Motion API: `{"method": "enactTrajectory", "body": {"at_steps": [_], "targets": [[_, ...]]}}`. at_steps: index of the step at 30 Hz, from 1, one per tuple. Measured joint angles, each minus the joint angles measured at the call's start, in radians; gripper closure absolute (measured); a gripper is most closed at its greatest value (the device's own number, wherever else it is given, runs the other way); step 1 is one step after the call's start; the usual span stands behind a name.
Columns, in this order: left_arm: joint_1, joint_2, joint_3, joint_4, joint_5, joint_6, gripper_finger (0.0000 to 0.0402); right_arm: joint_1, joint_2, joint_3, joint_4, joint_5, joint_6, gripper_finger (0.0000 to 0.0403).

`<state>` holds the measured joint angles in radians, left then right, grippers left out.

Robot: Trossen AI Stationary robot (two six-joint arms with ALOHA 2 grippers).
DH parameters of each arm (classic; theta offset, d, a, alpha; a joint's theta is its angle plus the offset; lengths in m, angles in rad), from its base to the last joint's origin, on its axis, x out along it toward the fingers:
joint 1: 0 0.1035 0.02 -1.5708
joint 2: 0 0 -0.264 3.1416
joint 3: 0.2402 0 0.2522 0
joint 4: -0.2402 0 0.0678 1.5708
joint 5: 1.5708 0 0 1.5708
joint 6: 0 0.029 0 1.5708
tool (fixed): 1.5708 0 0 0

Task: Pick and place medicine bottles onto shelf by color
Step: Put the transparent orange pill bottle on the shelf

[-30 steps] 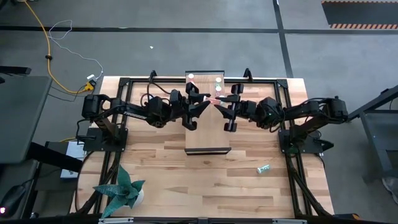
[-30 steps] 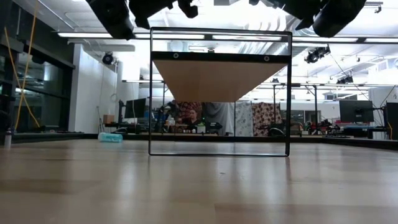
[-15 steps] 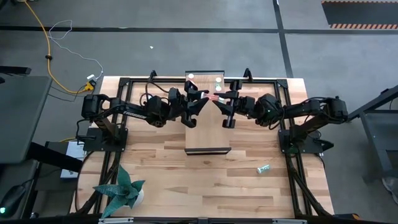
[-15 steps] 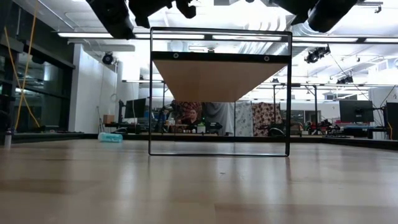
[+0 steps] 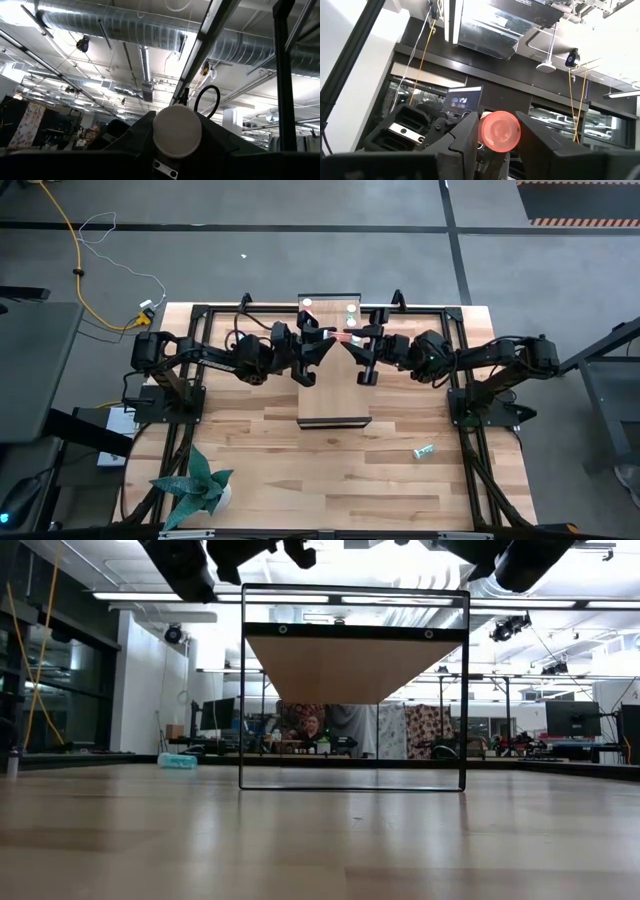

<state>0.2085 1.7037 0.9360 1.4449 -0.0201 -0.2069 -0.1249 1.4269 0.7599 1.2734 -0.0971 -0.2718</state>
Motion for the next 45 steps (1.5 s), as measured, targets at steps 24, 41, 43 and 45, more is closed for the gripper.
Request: {"method": "enactTrajectory", "body": {"at_steps": [24, 41, 43, 45], "targets": [[0.087, -0.108, -0.006, -0.320, 0.013, 0.020, 0.0299, 0.000, -0.299, -0.003, -0.827, 0.254, -0.073, 0.0222], [0.056, -0.457, -0.005, -1.504, -0.026, 0.160, 0.0298, 0.000, -0.597, -0.003, -1.398, 0.356, 0.054, 0.0222], [0.056, -0.452, -0.005, -1.583, -0.044, 0.162, 0.0298, 0.000, -0.595, -0.003, -1.398, 0.356, 0.055, 0.0222], [0.056, -0.428, -0.005, -1.600, -0.062, 0.163, 0.0298, 0.000, -0.588, -0.003, -1.398, 0.356, 0.055, 0.0222]]}}
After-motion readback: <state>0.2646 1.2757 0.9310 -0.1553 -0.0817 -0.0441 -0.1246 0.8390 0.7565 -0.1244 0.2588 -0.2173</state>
